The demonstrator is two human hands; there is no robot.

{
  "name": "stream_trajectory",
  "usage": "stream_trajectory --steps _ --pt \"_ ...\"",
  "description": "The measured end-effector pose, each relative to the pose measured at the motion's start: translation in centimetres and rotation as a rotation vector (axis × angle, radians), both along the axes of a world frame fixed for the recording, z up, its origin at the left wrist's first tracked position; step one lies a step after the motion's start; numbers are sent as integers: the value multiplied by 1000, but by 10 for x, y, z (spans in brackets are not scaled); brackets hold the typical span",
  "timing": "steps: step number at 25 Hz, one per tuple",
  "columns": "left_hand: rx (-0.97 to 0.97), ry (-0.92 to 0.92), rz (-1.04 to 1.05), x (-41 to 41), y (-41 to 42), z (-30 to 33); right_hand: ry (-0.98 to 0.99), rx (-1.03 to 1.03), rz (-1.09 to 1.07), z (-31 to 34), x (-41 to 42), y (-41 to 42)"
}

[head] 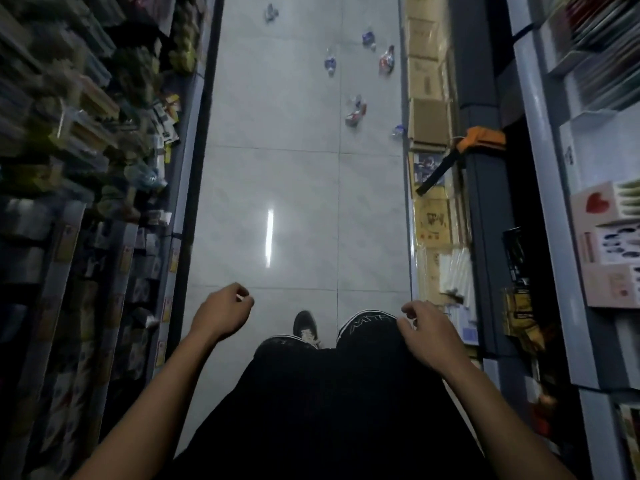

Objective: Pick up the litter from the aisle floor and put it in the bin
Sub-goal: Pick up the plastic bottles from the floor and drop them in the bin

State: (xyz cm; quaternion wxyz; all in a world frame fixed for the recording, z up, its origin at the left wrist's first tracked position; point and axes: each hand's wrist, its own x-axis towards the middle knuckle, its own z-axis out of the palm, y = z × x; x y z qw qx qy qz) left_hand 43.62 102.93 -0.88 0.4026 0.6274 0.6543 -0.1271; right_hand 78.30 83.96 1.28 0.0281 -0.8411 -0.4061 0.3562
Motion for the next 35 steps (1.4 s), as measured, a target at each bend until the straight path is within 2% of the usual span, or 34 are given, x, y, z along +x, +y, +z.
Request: stream_trajectory --steps 5,9,19,25,29,35 --pt "85 -23 -95 89 148 11 28 -24 -104 -10 56 74" --pt "96 -11 -115 154 239 5 54 -10 -104 -26 116 168" --pt "5 92 36 229 370 6 19 67 159 -11 264 465" --pt "-53 102 82 253 477 -14 31 59 172 -14 307 615" --pt "-70 97 2 290 590 -16 26 0 80 -11 328 680" --pt "-20 74 -170 377 745 2 28 -89 -60 -11 365 726"
